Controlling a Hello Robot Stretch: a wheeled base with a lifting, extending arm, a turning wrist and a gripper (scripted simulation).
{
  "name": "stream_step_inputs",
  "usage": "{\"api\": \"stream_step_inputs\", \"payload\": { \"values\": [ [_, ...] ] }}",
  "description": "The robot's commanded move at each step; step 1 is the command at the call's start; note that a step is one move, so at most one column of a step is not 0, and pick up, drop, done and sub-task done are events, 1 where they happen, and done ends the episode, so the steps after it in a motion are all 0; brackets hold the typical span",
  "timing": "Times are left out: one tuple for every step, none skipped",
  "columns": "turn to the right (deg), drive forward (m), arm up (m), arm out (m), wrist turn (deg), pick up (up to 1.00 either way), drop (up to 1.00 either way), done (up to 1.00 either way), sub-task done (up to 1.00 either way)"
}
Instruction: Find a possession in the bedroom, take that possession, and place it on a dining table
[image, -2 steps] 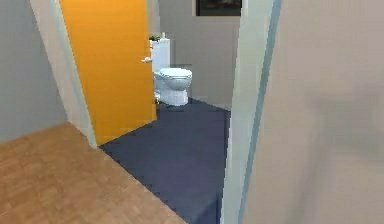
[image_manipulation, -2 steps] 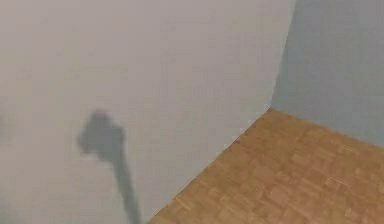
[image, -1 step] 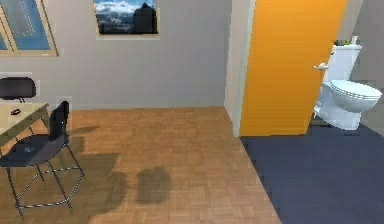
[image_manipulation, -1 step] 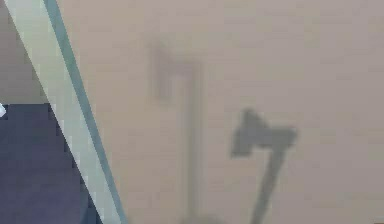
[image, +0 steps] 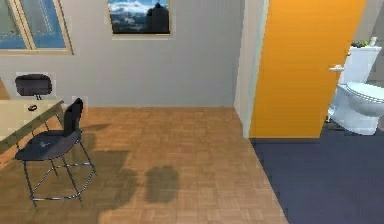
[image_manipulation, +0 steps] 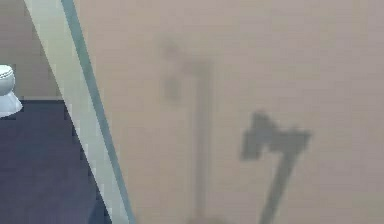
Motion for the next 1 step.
{"api": "stream_step_inputs", "payload": {
  "values": [
    [0.0, 0.75, 0.00, 0.00, 0.0, 0.00, 0.00, 0.00, 0.00]
  ]
}}
